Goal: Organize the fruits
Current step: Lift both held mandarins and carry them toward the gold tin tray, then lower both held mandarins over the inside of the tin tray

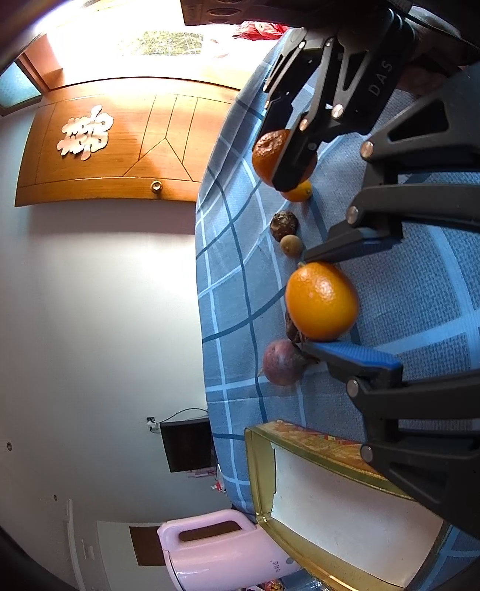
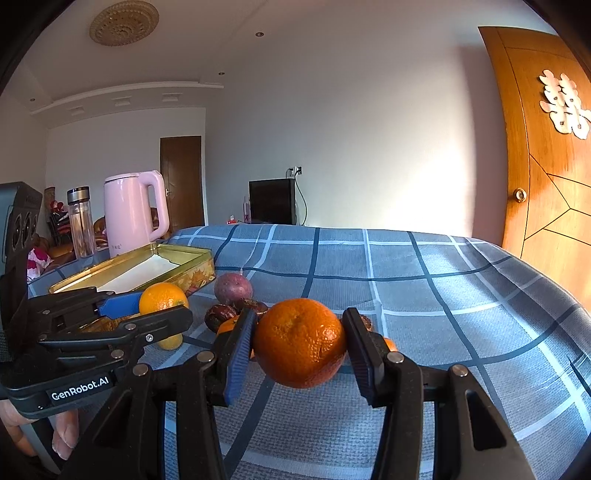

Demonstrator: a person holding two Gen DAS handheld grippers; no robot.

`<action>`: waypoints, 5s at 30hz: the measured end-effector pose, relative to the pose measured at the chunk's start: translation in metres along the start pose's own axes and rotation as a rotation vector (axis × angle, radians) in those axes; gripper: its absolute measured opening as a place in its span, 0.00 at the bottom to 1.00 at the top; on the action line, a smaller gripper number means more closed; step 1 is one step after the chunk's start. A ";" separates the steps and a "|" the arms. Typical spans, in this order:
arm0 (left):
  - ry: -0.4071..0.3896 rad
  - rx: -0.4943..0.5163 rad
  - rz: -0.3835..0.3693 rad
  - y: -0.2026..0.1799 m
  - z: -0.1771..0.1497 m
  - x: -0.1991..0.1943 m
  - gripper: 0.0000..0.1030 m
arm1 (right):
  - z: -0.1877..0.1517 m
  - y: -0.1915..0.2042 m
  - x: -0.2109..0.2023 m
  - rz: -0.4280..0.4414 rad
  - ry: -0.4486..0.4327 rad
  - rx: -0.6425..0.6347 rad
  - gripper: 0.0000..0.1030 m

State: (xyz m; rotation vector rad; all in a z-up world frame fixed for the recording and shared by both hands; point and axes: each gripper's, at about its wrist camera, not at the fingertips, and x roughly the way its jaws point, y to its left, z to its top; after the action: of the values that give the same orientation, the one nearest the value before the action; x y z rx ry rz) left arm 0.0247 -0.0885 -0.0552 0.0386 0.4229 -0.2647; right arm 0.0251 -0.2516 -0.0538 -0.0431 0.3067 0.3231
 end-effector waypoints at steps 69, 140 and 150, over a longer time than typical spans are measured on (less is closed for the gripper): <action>-0.219 0.086 0.233 0.011 0.019 -0.048 0.42 | 0.024 0.018 -0.028 0.062 -0.165 -0.087 0.49; 0.183 -0.075 0.510 0.216 0.013 -0.002 0.42 | 0.081 0.199 0.144 0.435 0.145 -0.318 0.49; 0.258 -0.050 0.495 0.222 0.012 0.009 0.42 | 0.062 0.209 0.169 0.459 0.246 -0.314 0.49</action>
State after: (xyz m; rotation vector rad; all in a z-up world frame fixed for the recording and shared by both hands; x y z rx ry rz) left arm 0.0958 0.1226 -0.0522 0.1277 0.6600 0.2422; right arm 0.1290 0.0039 -0.0443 -0.3262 0.5088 0.8237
